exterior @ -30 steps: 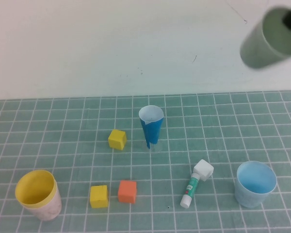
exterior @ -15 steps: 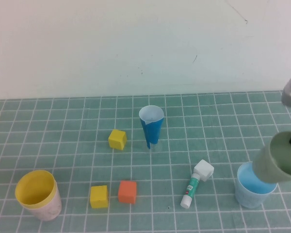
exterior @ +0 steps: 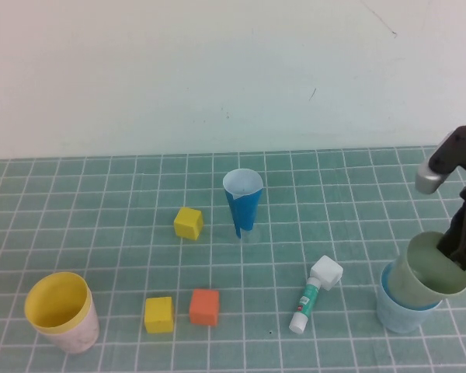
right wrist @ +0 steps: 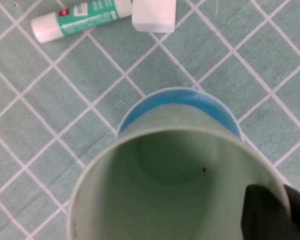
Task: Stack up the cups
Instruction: Place the green cup on the blue cup, then pick up the blue cup
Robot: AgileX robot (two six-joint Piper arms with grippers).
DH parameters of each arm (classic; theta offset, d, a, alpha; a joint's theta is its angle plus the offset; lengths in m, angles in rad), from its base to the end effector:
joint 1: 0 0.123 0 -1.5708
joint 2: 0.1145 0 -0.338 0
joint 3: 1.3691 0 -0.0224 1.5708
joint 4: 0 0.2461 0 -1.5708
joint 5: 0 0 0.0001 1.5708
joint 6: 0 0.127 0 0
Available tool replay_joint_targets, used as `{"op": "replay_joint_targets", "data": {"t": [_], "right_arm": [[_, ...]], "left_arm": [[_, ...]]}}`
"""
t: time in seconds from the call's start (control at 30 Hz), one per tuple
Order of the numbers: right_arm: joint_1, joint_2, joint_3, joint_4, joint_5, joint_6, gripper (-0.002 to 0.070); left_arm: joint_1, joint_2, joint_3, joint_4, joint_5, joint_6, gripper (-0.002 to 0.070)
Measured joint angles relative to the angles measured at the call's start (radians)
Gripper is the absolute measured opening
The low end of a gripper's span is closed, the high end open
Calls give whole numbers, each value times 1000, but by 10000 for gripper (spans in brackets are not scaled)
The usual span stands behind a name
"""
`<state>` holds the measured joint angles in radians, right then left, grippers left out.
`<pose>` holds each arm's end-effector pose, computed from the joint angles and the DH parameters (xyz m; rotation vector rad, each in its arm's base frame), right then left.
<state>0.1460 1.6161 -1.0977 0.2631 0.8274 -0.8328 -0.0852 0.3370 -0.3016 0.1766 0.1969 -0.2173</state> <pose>0.3200 0.0716 0.2562 -1.1185 2.5364 0.1437 0.0662 -0.0013 0.2875 0.0097 1.7133 -0.0665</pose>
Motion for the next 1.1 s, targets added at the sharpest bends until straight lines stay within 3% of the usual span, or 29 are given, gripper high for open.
{"op": "replay_joint_targets", "data": {"t": [0.2,0.47,0.67,0.87,0.93,1.03,1.1], "right_arm": [[0,57,0,4,-35,8,57],[0,72,0,63,-49,26,365],[0,103,0,86,-55,20,425],[0,208,0,88,-67,3,400],[0,241,0,88,-77,0,340],[0,275,0,108,-95,-17,139],[-2,279,-10,124,-94,-40,65]], "left_arm": [[0,0,0,1,0,0,0],[0,0,0,1,0,-6,0],[0,0,0,1,0,-5,0],[0,0,0,1,0,-5,0],[0,0,0,1,0,-5,0],[0,0,0,2,5,-5,0],[0,0,0,4,9,-5,0]]}}
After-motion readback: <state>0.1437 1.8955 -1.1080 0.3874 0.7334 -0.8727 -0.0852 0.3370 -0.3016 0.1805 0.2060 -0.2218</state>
